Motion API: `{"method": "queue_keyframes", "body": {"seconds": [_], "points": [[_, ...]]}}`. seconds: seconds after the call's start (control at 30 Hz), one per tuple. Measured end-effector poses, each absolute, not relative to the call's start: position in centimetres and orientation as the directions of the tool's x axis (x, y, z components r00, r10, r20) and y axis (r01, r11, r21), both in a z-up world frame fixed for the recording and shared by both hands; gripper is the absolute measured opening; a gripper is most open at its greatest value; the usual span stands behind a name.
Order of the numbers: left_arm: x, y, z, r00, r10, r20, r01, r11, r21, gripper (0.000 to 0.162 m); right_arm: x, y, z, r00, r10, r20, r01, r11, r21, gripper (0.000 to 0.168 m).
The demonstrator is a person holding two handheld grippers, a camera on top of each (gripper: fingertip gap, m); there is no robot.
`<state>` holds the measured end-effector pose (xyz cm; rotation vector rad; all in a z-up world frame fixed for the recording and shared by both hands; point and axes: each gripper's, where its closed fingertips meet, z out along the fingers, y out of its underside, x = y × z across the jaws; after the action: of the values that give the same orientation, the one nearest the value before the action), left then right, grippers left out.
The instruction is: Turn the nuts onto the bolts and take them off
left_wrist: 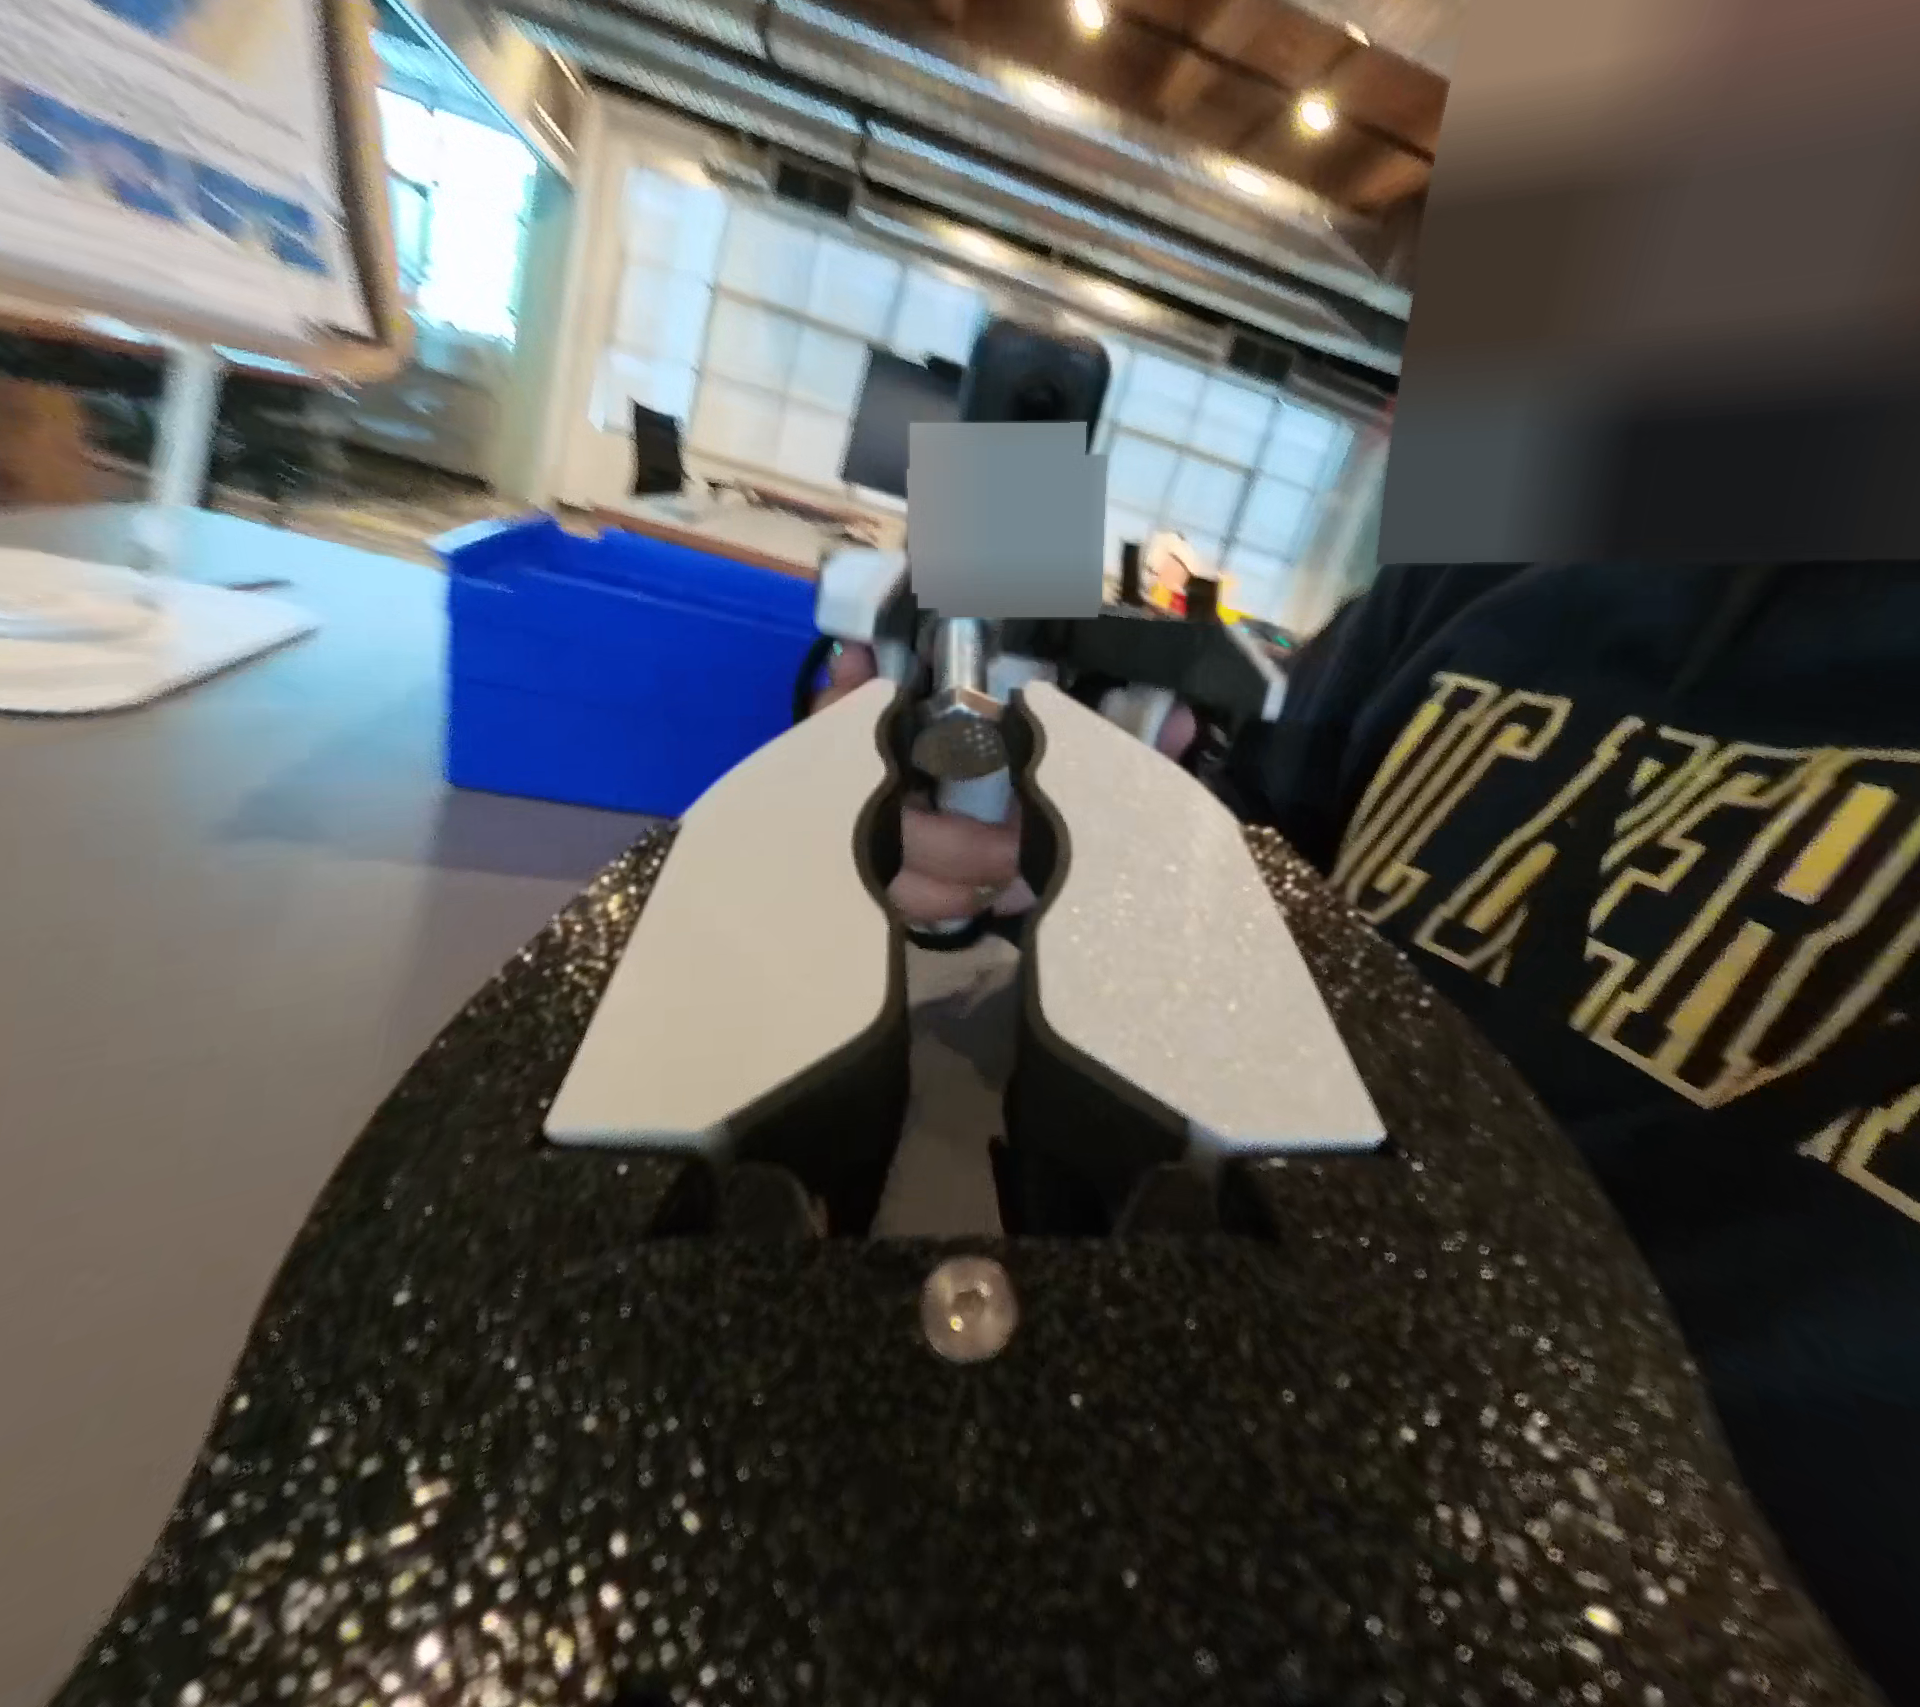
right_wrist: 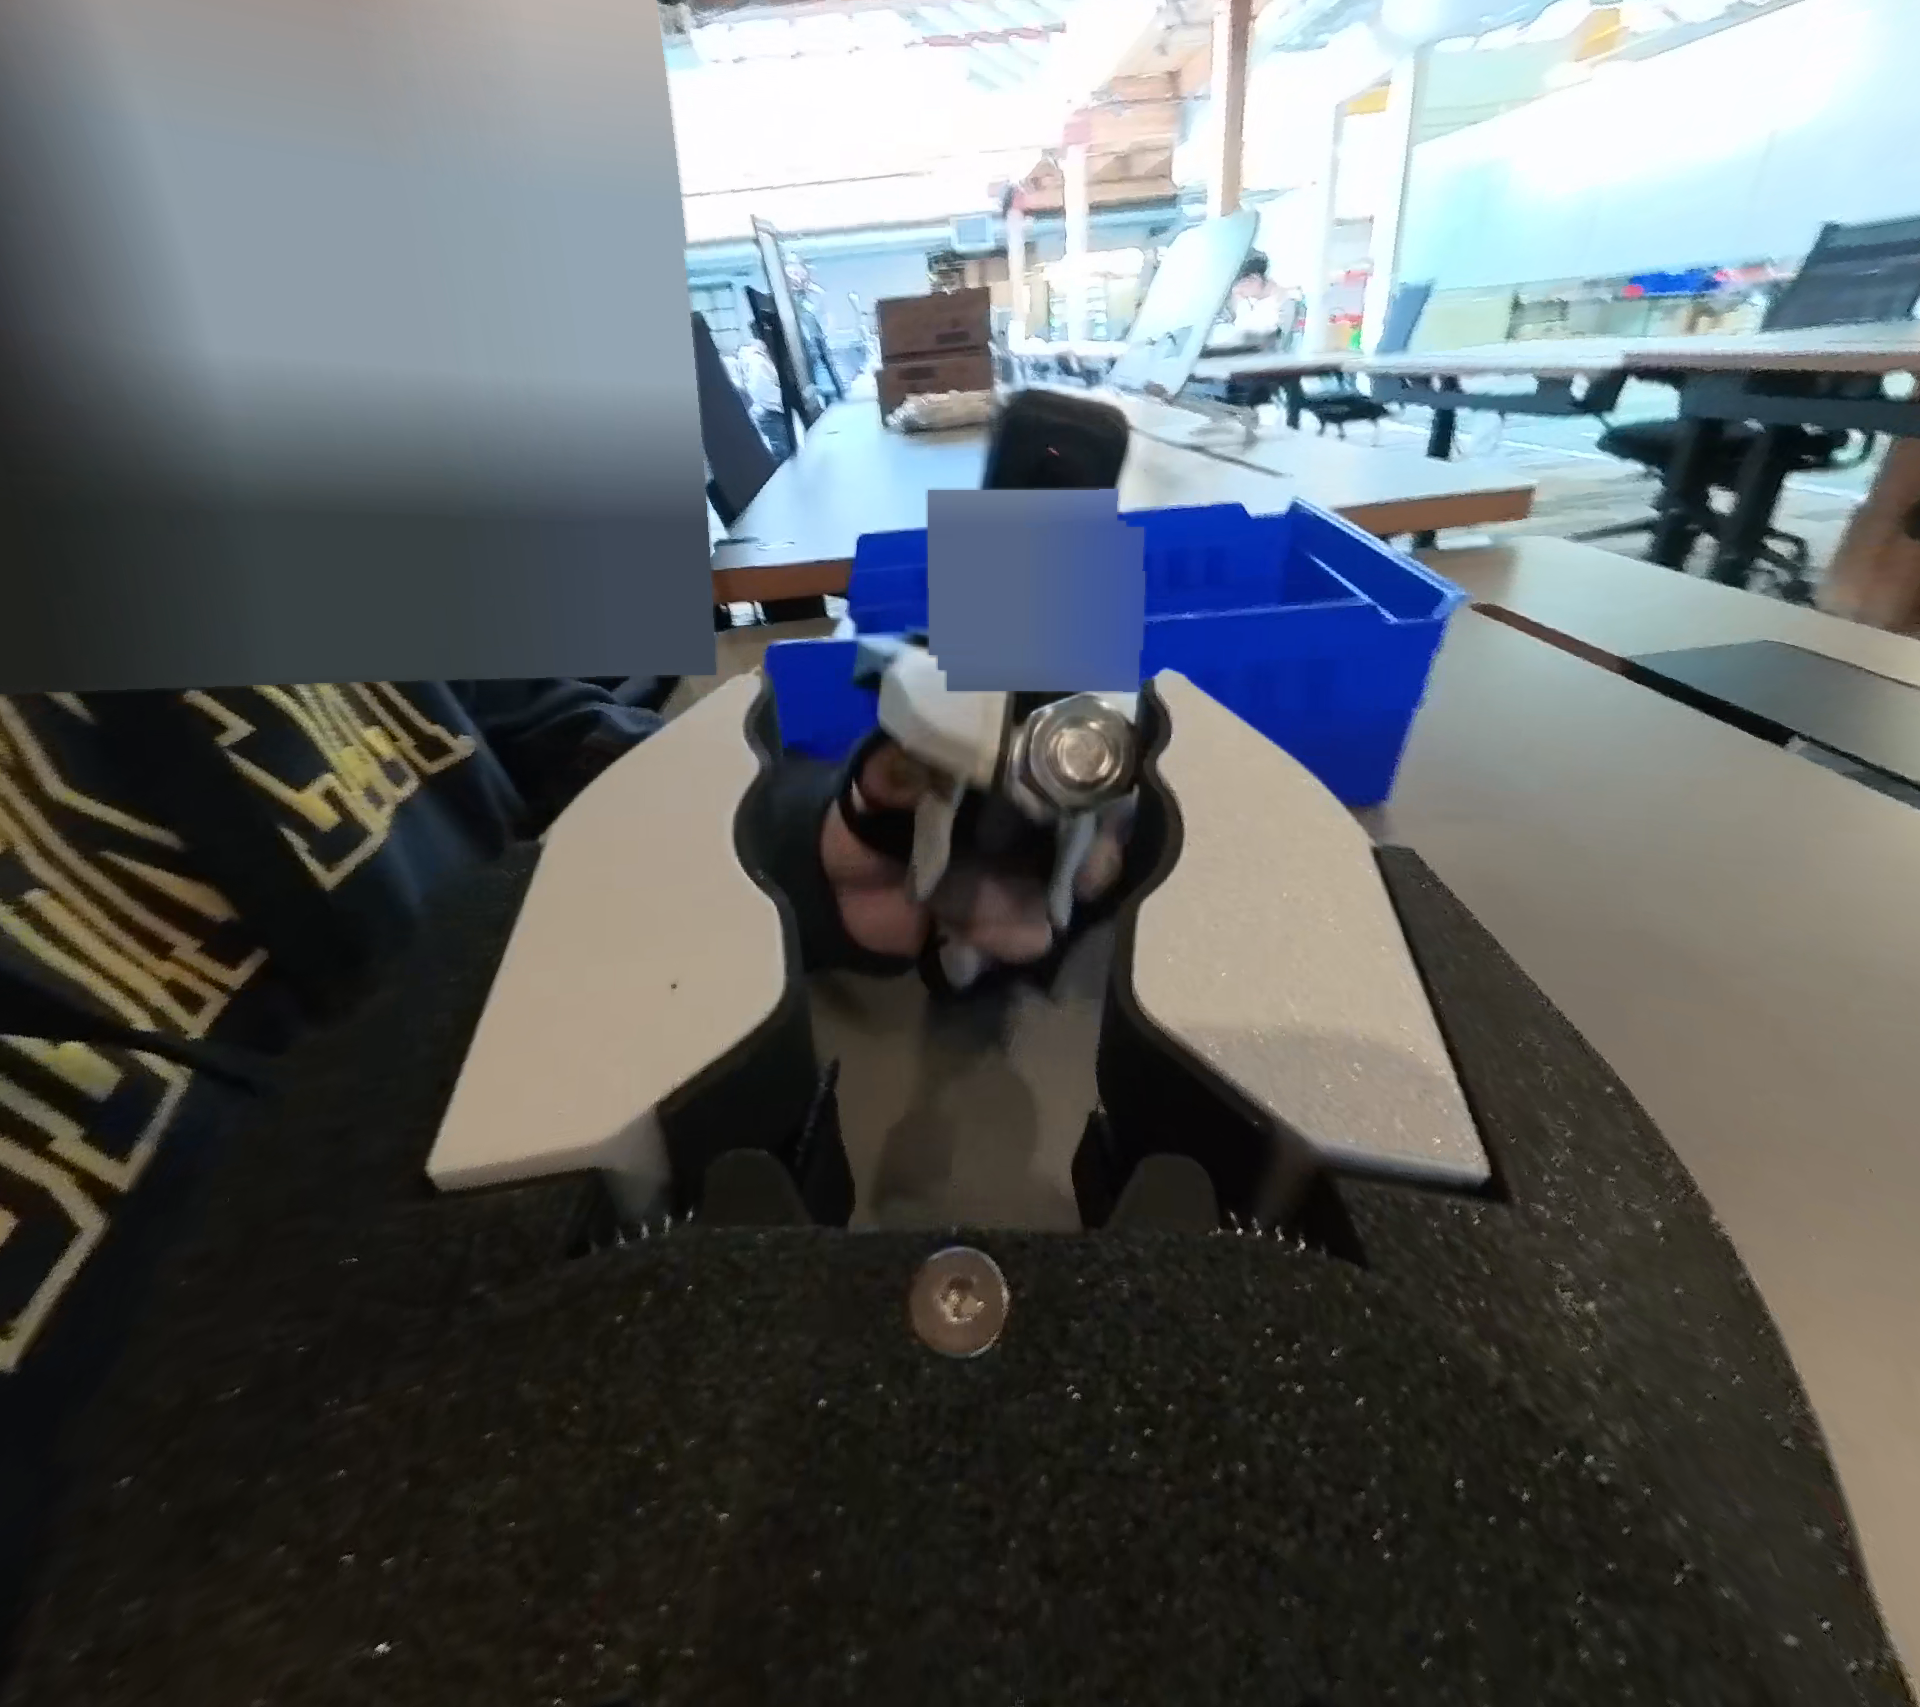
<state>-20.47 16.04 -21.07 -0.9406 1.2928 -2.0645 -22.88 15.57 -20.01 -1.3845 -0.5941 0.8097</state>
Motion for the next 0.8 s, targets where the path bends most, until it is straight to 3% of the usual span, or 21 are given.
{"method": "queue_keyframes", "body": {"seconds": [0.03,0.53,0.8], "points": [[-20.4,16.4,-21.1,-0.609,-0.741,0.282,0.071,-0.406,-0.911,0.017,-22.8,15.8,-20.3,0.619,0.779,-0.1,-0.143,-0.013,-0.99,0.064],[-20.3,16.1,-21.0,-0.63,-0.713,0.308,0.072,-0.449,-0.891,0.017,-21.7,15.8,-19.5,0.653,0.752,-0.087,-0.186,0.048,-0.981,0.056],[-20.1,16.7,-21.7,-0.598,-0.732,0.326,0.036,-0.432,-0.901,0.017,-22.3,14.6,-19.5,0.638,0.766,0.078,-0.02,0.118,-0.993,0.05]]}}
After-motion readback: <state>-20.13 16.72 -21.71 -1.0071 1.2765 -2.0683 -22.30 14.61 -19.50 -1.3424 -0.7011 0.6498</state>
